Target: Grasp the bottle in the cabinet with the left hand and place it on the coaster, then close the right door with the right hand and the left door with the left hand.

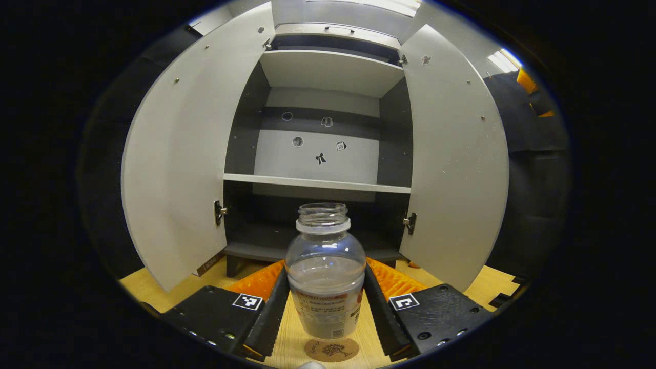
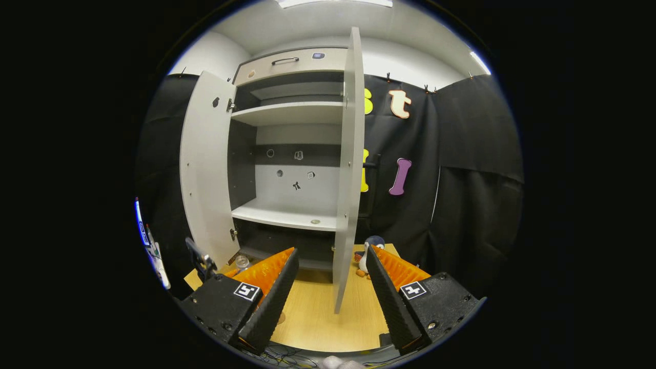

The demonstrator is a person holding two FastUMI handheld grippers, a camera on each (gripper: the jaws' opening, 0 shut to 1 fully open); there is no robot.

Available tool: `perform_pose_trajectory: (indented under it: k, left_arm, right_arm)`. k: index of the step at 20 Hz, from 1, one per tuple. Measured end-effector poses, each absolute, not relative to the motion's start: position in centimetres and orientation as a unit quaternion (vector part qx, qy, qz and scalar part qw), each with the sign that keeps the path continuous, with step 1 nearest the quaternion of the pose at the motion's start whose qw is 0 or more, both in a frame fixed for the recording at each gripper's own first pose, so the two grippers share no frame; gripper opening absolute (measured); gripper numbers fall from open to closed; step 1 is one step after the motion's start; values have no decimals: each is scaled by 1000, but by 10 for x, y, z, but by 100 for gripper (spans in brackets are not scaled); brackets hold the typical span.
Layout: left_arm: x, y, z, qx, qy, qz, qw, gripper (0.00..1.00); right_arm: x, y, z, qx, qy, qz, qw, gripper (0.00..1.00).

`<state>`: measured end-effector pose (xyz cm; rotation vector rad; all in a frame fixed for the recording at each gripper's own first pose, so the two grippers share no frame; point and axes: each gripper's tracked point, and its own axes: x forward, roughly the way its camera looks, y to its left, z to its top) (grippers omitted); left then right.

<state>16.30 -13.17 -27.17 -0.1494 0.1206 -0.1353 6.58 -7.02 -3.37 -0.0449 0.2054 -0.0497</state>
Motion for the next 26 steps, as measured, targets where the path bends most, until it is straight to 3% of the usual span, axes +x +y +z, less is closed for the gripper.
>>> perform_pose_trajectory:
  k: [10, 11, 13, 26]
  left_arm:
    - [158, -153, -340, -48, 96, -85, 991, 75]
    - [158, -154, -342, -45, 94, -88, 991, 79]
    - [157, -154, -351, -37, 101, -90, 990, 75]
    - [155, -157, -351, -43, 103, -106, 988, 79]
  right_arm:
    - [87, -70, -63, -25, 141, -18, 990, 82]
    - [88, -71, -65, -26, 143, -19, 989, 82]
    - [89, -72, -68, -29, 146, -21, 989, 82]
    - [87, -72, -74, -31, 156, -19, 987, 82]
